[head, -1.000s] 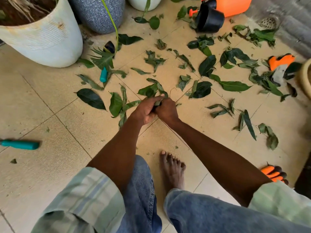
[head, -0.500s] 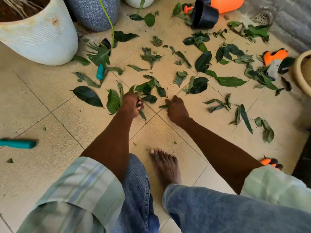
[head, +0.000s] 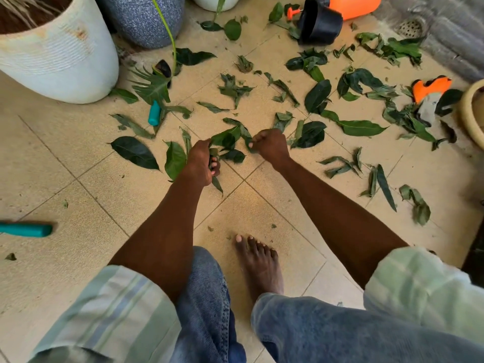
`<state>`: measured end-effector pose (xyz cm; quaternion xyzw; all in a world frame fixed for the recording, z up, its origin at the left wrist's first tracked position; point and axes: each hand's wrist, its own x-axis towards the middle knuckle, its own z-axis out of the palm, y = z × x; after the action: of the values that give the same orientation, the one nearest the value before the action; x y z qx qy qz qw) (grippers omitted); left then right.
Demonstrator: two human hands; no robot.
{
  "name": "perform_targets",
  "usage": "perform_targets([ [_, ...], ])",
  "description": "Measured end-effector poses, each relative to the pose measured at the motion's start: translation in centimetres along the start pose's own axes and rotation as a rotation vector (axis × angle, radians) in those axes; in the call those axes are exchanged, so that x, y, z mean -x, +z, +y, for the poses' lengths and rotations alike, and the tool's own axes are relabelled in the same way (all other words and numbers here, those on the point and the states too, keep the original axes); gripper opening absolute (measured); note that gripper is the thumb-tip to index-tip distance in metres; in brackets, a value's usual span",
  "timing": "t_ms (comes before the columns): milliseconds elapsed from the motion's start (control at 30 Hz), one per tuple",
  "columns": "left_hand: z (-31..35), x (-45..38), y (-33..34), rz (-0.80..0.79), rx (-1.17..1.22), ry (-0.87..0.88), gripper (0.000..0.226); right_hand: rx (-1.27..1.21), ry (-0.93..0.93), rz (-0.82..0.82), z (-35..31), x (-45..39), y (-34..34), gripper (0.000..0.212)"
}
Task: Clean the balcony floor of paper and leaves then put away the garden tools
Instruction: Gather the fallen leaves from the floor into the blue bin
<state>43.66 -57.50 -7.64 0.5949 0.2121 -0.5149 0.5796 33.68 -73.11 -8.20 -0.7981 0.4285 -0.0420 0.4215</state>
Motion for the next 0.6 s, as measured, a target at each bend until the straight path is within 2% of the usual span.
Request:
perform_targets([
  [100,0.3,-0.4,-1.2,0.015,0.041,0.008,0.037,0.195,0.042,-0.020,-0.7,-2.2,1.6,0.033],
  [233,0.2,-0.8,-2.2,0.034,0.079,0.013,0.034,0.279,0.022,0.059,1.1,-0.3,3.9,0.012],
  [367,0.1,-0.7,-2.0,0.046,0.067,0.029,0.033,0.312,-0.069,0.091,3.1,2.0,4.5,0.019],
  [500,0.2,-0.2,-1.5,0.050,0.060,0.047,0.032,0.083,-0.030,0.154,2.0,2.6,2.9,0.042],
  [533,0.2,-0.2,-1.6,0.056,0.060,0.052,0.032,0.041,0.001,0.176,1.5,2.3,2.5,0.042],
  [600,0.2,-0.3,-1.7,0.064,0.065,0.063,0.031,-0.024,0.088,0.179,0.6,0.8,1.6,0.027],
])
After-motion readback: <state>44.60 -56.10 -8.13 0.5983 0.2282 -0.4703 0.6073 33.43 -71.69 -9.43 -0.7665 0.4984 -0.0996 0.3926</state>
